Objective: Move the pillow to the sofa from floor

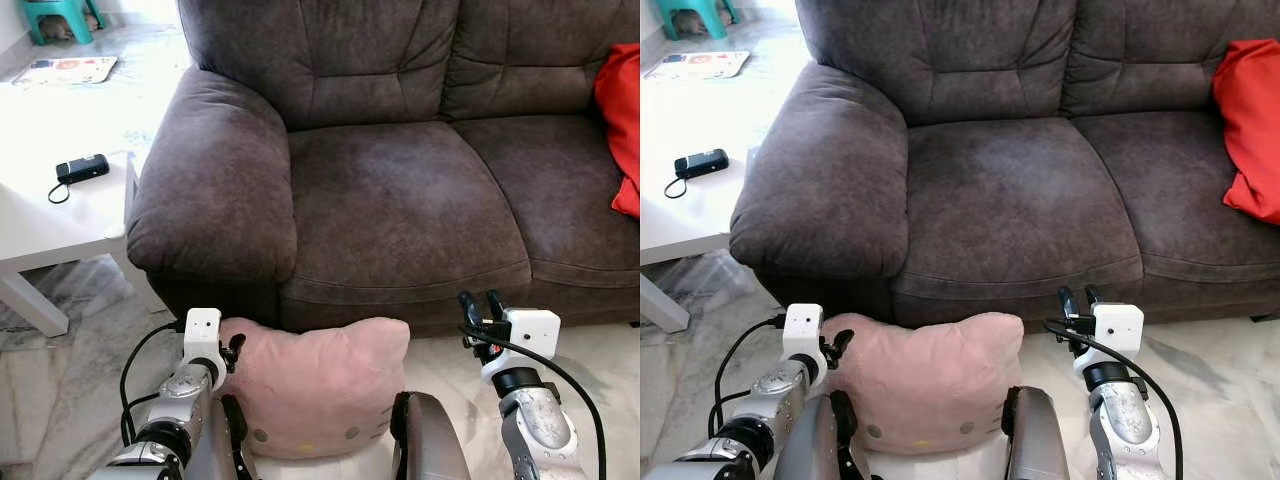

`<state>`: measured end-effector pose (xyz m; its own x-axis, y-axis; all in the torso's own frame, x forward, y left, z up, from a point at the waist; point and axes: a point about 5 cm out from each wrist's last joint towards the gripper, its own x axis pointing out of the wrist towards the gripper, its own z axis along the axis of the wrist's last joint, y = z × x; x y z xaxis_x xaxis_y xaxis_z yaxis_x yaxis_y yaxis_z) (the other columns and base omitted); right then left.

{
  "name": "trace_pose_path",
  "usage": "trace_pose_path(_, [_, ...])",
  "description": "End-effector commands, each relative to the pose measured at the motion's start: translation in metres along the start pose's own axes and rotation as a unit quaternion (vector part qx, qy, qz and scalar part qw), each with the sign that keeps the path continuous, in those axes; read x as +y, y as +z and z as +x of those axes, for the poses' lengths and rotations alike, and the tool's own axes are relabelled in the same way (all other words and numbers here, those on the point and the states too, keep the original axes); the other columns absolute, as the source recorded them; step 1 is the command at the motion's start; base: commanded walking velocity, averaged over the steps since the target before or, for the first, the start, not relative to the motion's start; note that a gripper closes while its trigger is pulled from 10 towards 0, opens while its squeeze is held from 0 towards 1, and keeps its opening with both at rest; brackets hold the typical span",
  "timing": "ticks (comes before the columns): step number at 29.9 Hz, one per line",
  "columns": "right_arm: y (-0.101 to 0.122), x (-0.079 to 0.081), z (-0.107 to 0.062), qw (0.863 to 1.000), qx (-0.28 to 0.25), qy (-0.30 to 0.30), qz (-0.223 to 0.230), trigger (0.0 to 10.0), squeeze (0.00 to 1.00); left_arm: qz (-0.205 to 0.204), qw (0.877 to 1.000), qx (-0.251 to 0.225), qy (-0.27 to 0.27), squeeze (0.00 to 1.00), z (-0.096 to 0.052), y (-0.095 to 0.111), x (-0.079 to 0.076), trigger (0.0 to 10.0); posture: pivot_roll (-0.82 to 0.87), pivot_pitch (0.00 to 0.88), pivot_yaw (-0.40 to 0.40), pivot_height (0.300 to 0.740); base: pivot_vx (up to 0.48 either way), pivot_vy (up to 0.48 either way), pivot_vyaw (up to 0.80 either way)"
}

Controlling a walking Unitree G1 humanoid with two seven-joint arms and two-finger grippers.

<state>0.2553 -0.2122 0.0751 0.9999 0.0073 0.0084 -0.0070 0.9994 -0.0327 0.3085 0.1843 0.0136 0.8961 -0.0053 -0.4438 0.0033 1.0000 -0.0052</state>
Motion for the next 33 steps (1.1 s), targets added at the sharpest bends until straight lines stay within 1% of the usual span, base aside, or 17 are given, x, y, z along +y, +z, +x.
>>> trace_pose_path(1, [0.0045,0.0001,0.0021,1.0,-0.006,0.003,0.0,10.0,0.0,0.001,1.0,0.002,0.006,1.0,0.0002,0.0002,0.0032,10.0,-0.07,0.085,-0.005,0.509,0.0,0.0,0.0])
trace_pose_path(14, [0.0036,0.0006,0.0013,1.0,-0.003,0.003,-0.001,10.0,0.0,-0.004,1.0,-0.005,0.013,1.0,0.0003,0.0018,0.0051,10.0,-0.07,0.085,0.001,0.509,0.0,0.0,0.0])
trace_pose_path(23, [0.0036,0.0028,0.0014,1.0,-0.001,0.016,-0.013,10.0,0.0,-0.008,1.0,-0.001,0.013,1.0,-0.0002,-0.0011,0.0042,10.0,-0.07,0.089,-0.002,0.509,0.0,0.0,0.0])
trace_pose_path(24, [0.0038,0.0032,0.0013,1.0,-0.001,0.018,-0.014,10.0,0.0,-0.008,1.0,0.0,0.015,0.07,-0.0003,-0.0016,0.0043,10.0,-0.07,0.089,-0.003,0.509,0.0,0.0,0.0])
trace_pose_path(25, [0.0038,0.0032,0.0013,1.0,-0.001,0.018,-0.014,10.0,0.0,-0.008,1.0,0.0,0.015,0.07,-0.0003,-0.0016,0.0043,10.0,-0.07,0.089,-0.003,0.509,0.0,0.0,0.0])
trace_pose_path(26, [0.0038,0.0044,0.0011,1.0,-0.002,0.021,-0.013,10.0,0.0,-0.009,1.0,0.001,0.019,0.0,-0.0005,-0.002,0.0048,10.0,-0.07,0.089,-0.003,0.509,0.0,0.0,0.8])
trace_pose_path(29, [0.0037,0.0049,0.0009,1.0,-0.001,0.023,-0.012,10.0,0.0,-0.011,1.0,0.001,0.021,0.0,-0.0006,-0.0022,0.0049,10.0,-0.07,0.089,-0.004,0.509,0.0,0.0,0.8])
trace_pose_path(33, [0.0037,0.0045,0.0012,1.0,-0.002,0.019,-0.005,10.0,0.0,-0.013,1.0,0.0,0.023,0.0,-0.0006,-0.002,0.0059,10.0,-0.07,0.091,-0.002,0.509,0.0,0.0,0.22])
